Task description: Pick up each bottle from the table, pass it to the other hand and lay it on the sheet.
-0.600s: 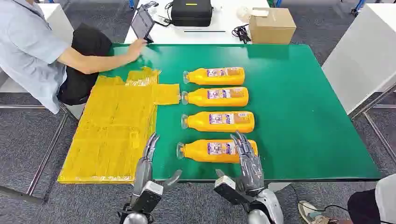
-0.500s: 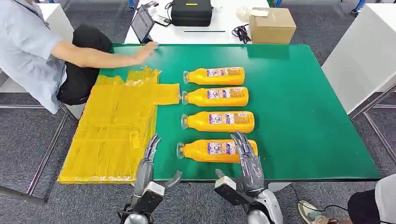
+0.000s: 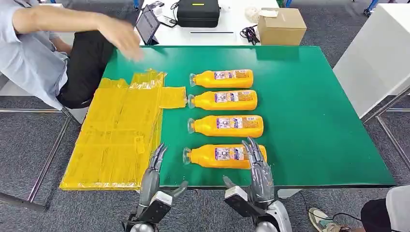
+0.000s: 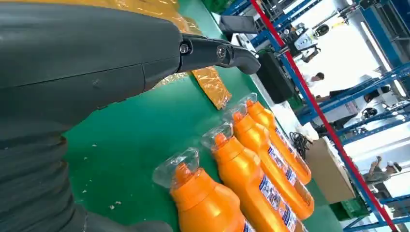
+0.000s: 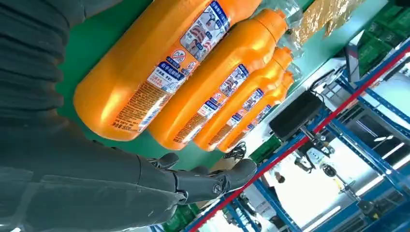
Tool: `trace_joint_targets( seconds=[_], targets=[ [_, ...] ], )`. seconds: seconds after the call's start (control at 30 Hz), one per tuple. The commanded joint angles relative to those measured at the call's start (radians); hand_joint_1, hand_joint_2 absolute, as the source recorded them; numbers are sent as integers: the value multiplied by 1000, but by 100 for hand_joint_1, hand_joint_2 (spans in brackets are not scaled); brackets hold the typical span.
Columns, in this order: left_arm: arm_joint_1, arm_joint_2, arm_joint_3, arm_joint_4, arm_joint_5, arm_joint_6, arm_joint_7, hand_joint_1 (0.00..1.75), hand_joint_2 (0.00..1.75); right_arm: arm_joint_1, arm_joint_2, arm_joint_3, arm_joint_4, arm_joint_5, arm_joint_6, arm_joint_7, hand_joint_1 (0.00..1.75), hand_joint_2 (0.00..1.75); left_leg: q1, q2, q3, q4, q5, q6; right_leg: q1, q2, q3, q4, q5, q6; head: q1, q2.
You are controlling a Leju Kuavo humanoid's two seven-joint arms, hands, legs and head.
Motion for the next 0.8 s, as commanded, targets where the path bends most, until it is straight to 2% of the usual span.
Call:
trace_joint_targets(
  seconds=[0.03,0.1,0.2,0.4,0.57,0.73,0.8],
  targets=[
    [-12,7,5,47,18,-3,-8,0,175,-15,-42,-8,48,84,-5,84,0,175,1,1,4,-1,-1,-1,1,0,4,-1,-1,-2,0,0],
    [-10,2,6,17,47,-26,2,0,175,-43,-86,-8,90,172,16,155,0,175,1,1,4,0,-1,-1,1,1,4,-2,-1,-2,0,0],
    [-18,-1,-2,-11,62,-47,10,0,175,-92,-128,-47,130,213,47,201,0,175,1,1,3,0,-1,-1,1,1,3,-1,0,-1,0,0],
    [-16,-4,-4,-27,87,-60,16,0,175,-114,-130,-75,141,256,76,226,0,175,1,2,5,0,-2,-2,1,1,5,-1,-1,-2,0,0],
    [-37,6,-17,-10,106,-76,14,0,175,-171,-135,-54,181,291,137,244,0,175,0,2,3,0,-1,-1,1,2,3,-1,0,-2,0,0],
    [-38,5,-18,-10,106,-75,14,0,175,-175,-131,-49,184,293,140,245,0,175,1,2,5,0,-2,-2,2,1,6,-1,-1,-2,0,0],
    [-38,5,-18,-10,106,-75,14,0,175,-175,-131,-49,184,293,140,245,0,175,0,1,2,0,-1,-1,1,1,2,-1,0,-1,0,0]
  ],
)
